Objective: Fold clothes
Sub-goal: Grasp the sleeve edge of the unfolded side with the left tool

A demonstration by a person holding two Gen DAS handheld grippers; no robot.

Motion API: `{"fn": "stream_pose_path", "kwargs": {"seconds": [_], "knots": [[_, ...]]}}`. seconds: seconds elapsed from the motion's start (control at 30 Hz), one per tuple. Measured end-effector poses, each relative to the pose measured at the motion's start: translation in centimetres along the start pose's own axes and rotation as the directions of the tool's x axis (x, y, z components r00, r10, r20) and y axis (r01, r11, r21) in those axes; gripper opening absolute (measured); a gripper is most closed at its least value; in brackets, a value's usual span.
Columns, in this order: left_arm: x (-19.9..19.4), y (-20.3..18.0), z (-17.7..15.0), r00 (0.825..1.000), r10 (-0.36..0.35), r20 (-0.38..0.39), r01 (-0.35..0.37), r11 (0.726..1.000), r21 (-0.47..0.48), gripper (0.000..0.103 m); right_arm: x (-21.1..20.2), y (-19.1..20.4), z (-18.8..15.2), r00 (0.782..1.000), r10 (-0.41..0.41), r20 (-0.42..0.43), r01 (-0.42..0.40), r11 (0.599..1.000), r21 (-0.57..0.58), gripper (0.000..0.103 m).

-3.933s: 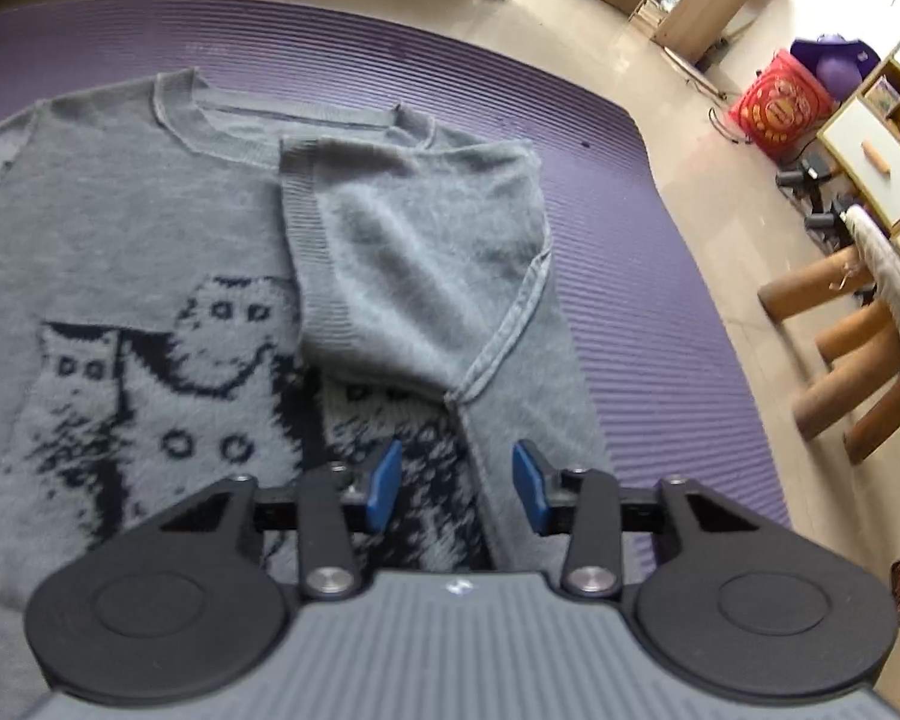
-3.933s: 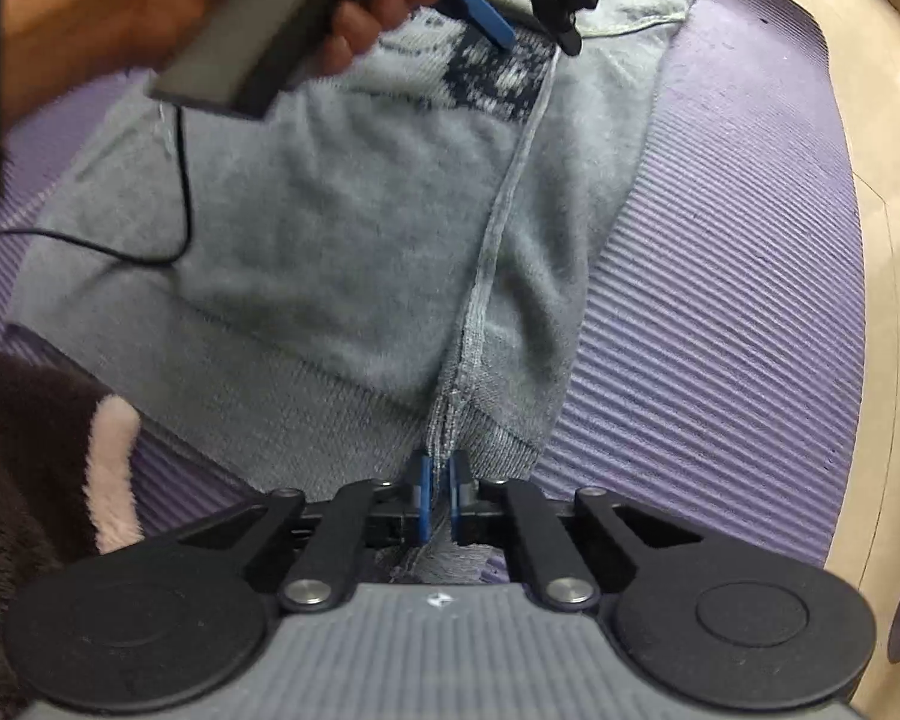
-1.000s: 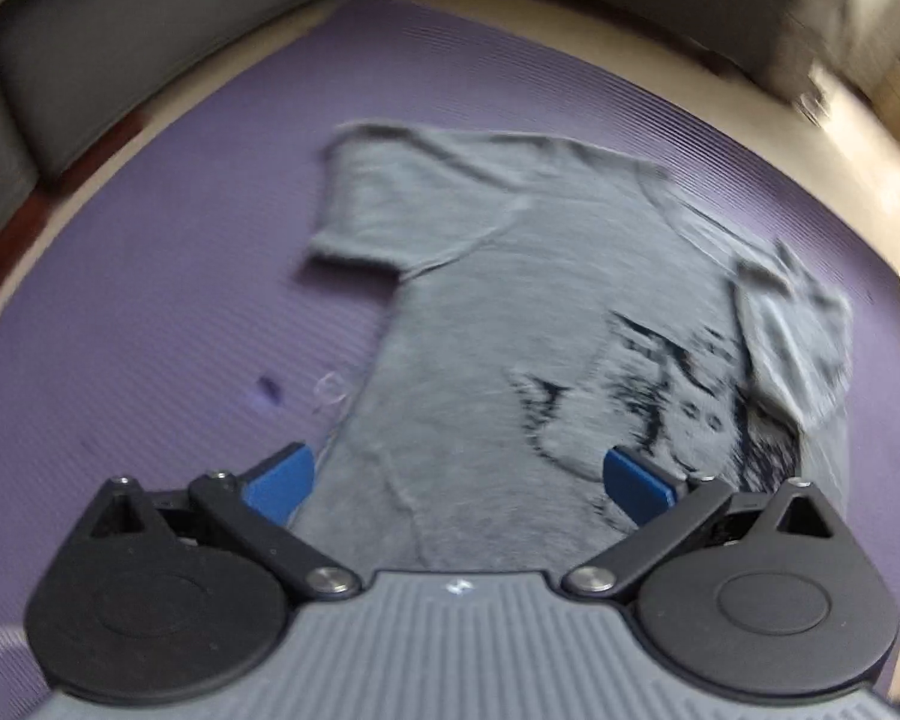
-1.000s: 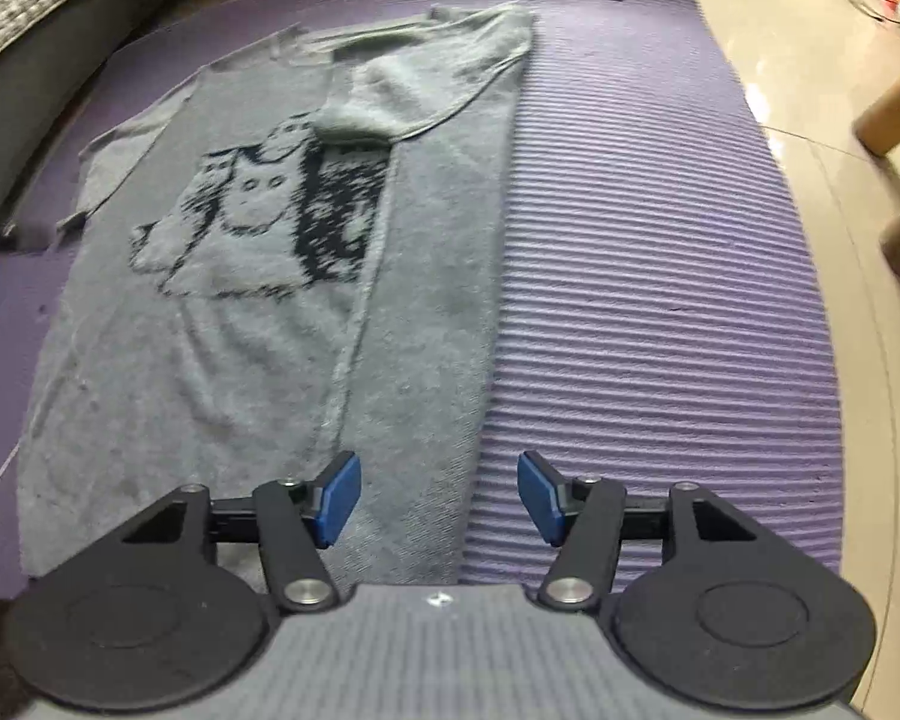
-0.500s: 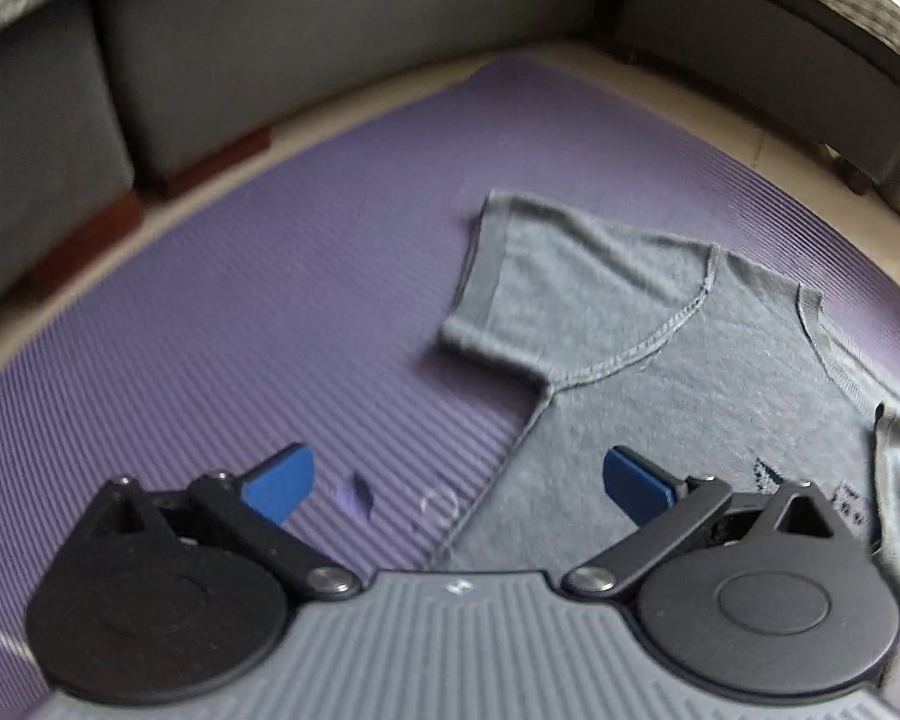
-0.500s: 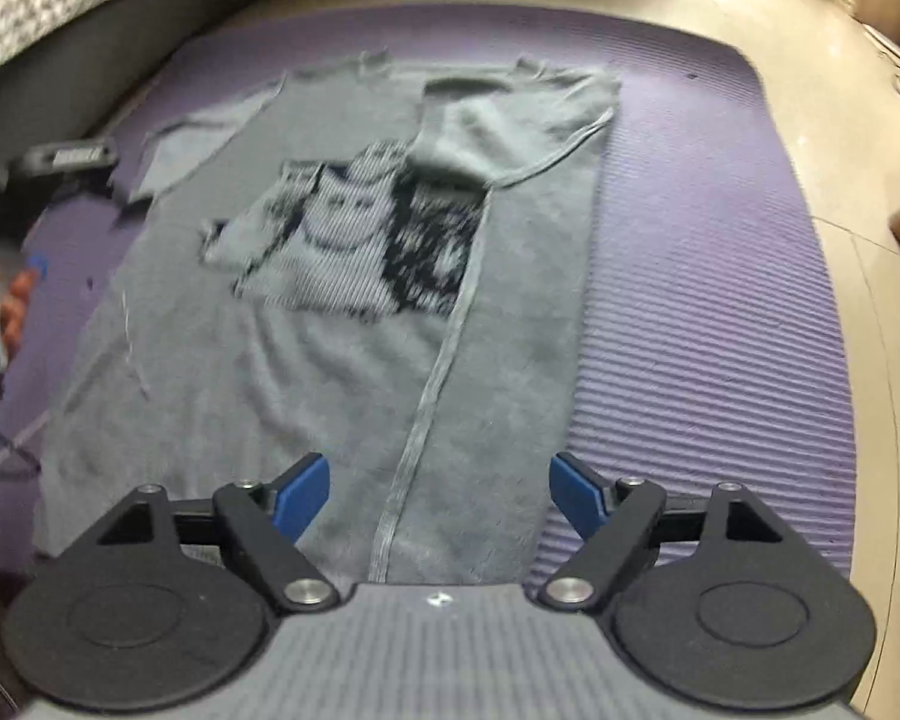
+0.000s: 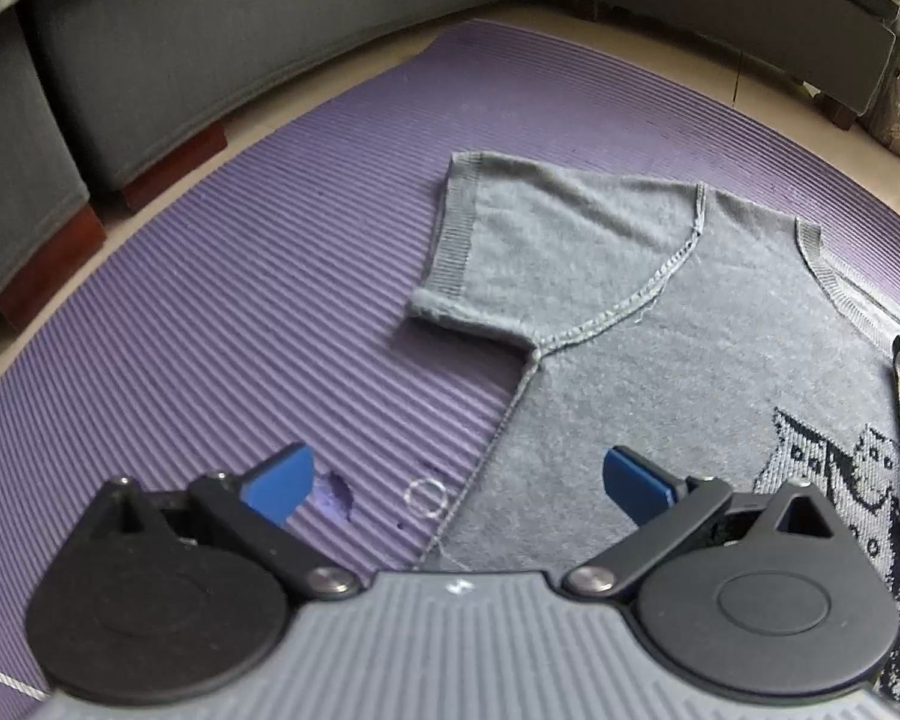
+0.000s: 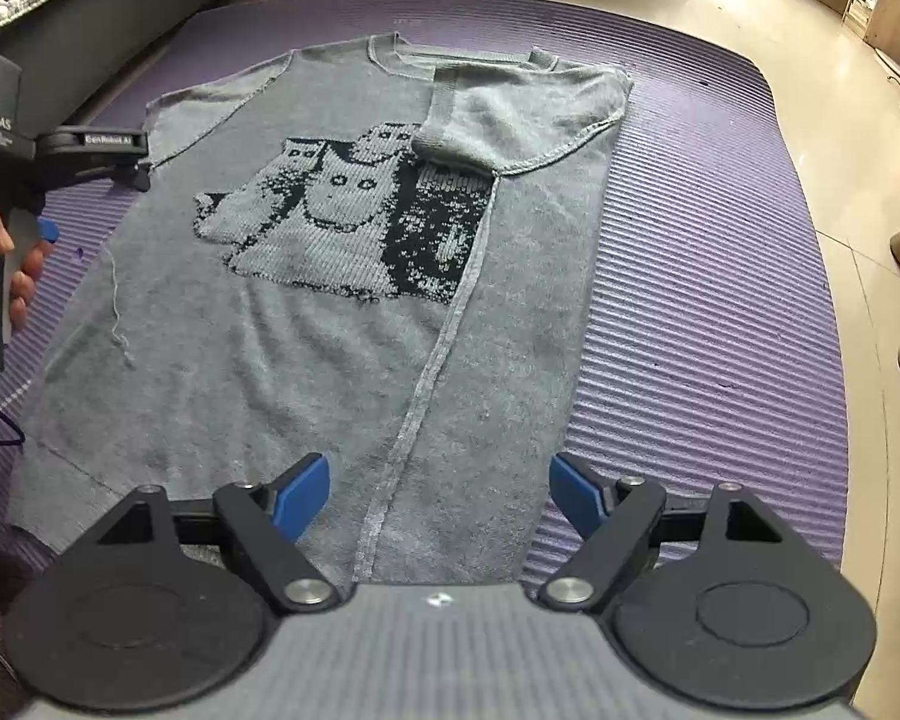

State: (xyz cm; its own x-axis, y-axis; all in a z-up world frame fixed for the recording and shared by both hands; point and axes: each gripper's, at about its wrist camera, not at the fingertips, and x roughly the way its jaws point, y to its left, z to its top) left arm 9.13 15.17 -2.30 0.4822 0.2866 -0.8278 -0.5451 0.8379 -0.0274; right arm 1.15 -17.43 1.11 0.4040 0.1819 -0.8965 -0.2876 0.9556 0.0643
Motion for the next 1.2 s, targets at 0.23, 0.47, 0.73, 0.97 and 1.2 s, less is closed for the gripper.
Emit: {"fn": "stream_pose_path", "kwargs": {"seconds": [0.23, 0.47, 0.73, 0.97, 1.2], "knots": [[1.3, 1.3, 1.5, 1.0, -0.005, -0.017, 0.004, 0.998, -0.063, 0.103, 0.2, 0.2, -0.5, 1.0, -0.026, -0.007, 0.026, 0.999, -0.024, 0.081], [3.2, 3.9, 6.0, 0.995, -0.093, 0.03, 0.096, 0.987, -0.127, 0.103, -0.3, 3.2, -0.9, 0.998, -0.033, 0.06, 0.043, 0.986, -0.16, 0.081], [7.9, 4.5, 8.0, 0.97, -0.24, 0.032, 0.243, 0.961, -0.133, 0.102, -1.8, 8.3, -1.5, 0.978, 0.085, 0.188, -0.016, 0.94, -0.339, 0.08], [9.7, 4.8, 11.1, 0.928, -0.357, 0.102, 0.342, 0.929, 0.141, 0.091, -0.6, 12.8, -1.1, 0.949, 0.255, 0.183, -0.158, 0.893, -0.422, 0.066], [11.9, 5.8, 11.9, 0.908, -0.398, 0.127, 0.349, 0.89, 0.294, 0.083, 1.2, 18.2, -2.0, 0.92, 0.384, 0.071, -0.305, 0.819, -0.486, 0.056]]}}
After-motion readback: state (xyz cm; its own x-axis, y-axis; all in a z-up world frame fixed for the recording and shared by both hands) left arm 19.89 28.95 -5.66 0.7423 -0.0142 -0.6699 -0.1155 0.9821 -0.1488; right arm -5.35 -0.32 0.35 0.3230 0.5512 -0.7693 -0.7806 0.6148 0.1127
